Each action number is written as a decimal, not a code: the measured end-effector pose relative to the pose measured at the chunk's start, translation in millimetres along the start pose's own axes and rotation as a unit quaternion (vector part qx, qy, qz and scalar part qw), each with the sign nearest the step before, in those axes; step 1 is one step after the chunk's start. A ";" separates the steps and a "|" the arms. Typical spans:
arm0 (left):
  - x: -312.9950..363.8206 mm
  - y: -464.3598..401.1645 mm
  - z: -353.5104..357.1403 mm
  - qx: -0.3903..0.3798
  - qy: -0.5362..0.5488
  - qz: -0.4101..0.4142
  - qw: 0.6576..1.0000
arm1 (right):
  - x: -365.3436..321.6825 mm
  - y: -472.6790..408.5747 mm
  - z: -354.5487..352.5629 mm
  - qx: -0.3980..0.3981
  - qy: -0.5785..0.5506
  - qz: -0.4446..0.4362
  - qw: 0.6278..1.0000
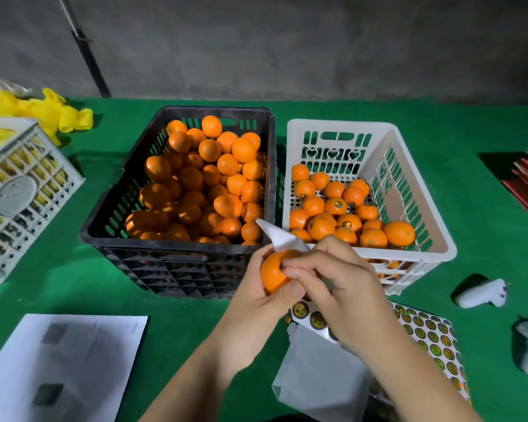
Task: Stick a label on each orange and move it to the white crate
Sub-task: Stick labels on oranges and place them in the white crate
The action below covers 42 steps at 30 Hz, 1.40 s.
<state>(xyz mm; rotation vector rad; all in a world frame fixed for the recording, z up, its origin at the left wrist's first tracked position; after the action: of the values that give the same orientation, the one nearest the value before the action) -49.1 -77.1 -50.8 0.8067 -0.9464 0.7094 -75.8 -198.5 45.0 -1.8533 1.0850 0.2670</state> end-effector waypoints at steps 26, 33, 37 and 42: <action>-7.5 -3.6 -33.1 0.115 0.137 -0.136 0.974 | 29.3 -10.3 -17.0 -0.100 0.010 -0.031 0.994; 1.2 -11.7 -36.9 0.075 0.130 -0.109 0.983 | 172.6 -51.0 -53.9 -0.092 0.196 0.121 0.969; 10.4 -12.3 -28.8 0.070 0.087 -0.078 0.991 | 246.9 -38.7 -26.3 -0.159 0.188 0.230 0.942; 11.9 -14.5 -28.2 0.096 0.059 -0.065 0.992 | 298.0 -11.0 -1.0 -0.275 0.137 0.332 0.892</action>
<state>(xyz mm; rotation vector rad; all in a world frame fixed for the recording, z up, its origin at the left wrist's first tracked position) -20.8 -58.8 -54.0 0.9758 -0.7201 0.7343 106.7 -366.5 -120.7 -1.9684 1.9949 0.7955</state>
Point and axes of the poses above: each hand's wrist, its own y-axis away from the middle knuckle, its own z-axis out of the palm, x = y × z, the point moved 7 cm from there along -y, towards the middle knuckle, and after that the axes turned 10 degrees about -z, right-handed, at the moved point
